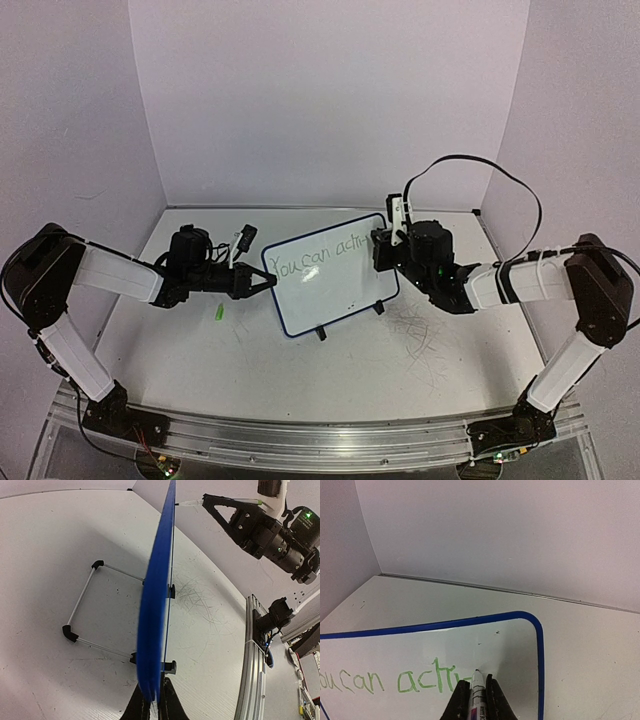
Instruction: Write a sentence on the whiteboard
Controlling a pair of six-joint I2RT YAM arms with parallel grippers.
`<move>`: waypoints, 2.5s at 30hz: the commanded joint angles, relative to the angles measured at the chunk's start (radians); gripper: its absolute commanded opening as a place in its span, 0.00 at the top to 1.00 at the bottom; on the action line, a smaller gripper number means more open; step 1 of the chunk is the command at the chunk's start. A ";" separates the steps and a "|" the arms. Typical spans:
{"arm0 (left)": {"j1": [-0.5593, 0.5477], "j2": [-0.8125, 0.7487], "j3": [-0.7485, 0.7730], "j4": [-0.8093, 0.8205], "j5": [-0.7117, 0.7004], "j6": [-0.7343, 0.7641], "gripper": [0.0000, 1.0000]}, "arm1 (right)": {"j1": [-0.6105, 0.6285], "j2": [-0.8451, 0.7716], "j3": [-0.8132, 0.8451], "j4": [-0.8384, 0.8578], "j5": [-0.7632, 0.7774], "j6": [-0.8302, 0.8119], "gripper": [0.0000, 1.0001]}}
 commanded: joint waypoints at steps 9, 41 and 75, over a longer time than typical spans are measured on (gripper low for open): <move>0.002 0.026 0.018 -0.061 -0.065 0.074 1.00 | -0.002 0.024 0.032 0.041 -0.045 0.022 1.00; 0.002 0.021 0.016 -0.062 -0.066 0.074 1.00 | -0.002 -0.011 -0.033 0.022 0.058 0.040 1.00; 0.002 0.020 0.016 -0.062 -0.061 0.073 1.00 | -0.019 0.008 0.000 0.079 0.006 0.006 1.00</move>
